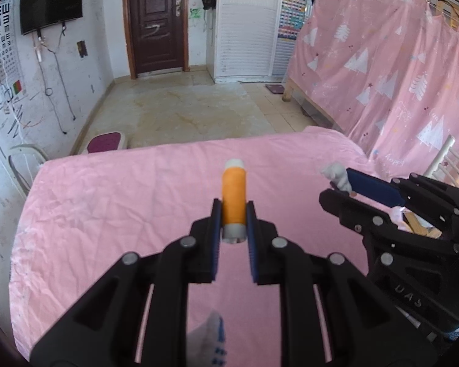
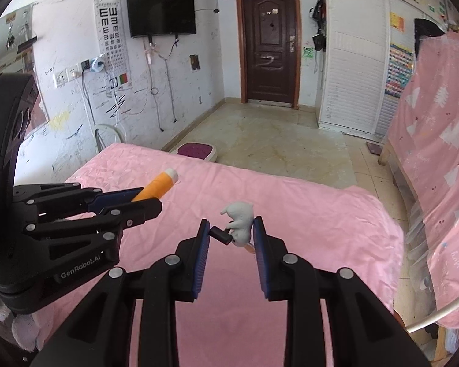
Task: Collect trash
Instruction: 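Grasp the orange thread spool with the left tool while the right tool grasps the white toy, then carry both items to the orange bucket and open both tools to drop them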
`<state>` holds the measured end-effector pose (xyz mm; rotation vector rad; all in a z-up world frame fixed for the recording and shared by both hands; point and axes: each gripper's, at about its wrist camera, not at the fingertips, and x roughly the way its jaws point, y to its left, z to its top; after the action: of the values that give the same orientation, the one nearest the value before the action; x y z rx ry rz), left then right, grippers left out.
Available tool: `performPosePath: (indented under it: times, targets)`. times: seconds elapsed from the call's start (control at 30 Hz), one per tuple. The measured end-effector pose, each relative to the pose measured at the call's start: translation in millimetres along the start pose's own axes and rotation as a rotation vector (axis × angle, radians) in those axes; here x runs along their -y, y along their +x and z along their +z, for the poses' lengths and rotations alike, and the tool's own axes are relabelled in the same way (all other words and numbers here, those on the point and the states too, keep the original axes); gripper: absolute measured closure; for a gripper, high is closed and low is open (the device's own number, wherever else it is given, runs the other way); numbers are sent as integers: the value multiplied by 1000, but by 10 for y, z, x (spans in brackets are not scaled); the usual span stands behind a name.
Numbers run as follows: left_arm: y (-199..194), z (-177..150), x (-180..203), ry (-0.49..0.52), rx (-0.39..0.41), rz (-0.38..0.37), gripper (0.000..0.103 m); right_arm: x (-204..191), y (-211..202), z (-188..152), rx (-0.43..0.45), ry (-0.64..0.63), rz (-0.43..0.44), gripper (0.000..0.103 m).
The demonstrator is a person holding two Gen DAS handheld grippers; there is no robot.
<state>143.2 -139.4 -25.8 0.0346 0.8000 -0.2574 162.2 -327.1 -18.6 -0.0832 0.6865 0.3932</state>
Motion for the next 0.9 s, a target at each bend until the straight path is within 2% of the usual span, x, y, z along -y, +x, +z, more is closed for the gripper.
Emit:
performPosePath:
  times: [0.37,0.9]
  targets:
    - [16,-18,799,58,14,-61,88,633,-500,-383,50,89,-54,85]
    - [176,-214,1768,158,-49,-193,88,1510,-1038,-1058,103,225,-144,85]
